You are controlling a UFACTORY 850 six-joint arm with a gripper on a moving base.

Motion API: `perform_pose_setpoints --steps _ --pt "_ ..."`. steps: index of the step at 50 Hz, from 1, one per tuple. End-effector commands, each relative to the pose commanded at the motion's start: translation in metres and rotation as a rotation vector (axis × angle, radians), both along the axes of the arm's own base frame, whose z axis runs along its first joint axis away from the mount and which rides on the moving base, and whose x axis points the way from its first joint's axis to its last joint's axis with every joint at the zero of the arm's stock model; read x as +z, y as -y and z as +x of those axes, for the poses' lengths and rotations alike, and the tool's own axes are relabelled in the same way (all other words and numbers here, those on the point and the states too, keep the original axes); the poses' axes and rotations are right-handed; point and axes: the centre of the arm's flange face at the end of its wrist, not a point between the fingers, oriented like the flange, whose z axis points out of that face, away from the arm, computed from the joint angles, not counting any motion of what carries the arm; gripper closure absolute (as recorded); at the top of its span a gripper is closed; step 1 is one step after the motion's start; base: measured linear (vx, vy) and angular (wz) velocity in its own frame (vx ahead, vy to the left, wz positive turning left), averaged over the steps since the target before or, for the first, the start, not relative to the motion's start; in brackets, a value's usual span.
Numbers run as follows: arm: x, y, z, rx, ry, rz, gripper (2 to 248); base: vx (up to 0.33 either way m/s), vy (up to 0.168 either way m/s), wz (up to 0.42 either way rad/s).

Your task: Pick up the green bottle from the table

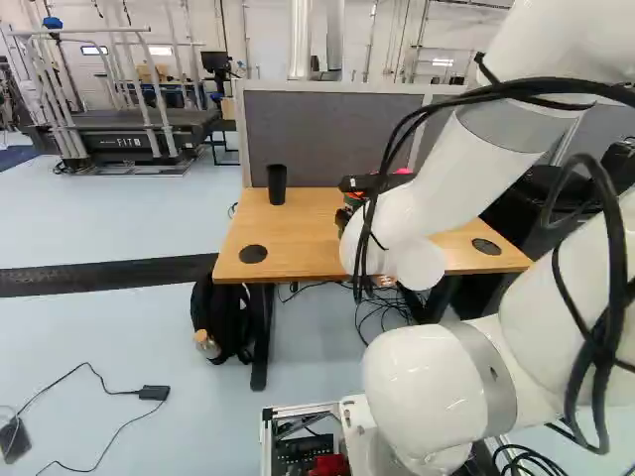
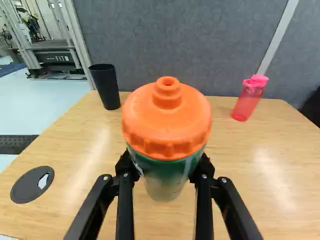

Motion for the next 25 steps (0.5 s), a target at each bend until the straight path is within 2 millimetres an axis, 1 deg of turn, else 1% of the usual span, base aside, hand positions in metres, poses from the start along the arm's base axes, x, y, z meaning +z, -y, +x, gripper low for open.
perform_pose_setpoints --steps 25 --pt "-0.0011 -0.0005 -0.0016 0.002 0.000 0.000 139 0.000 0.000 0.000"
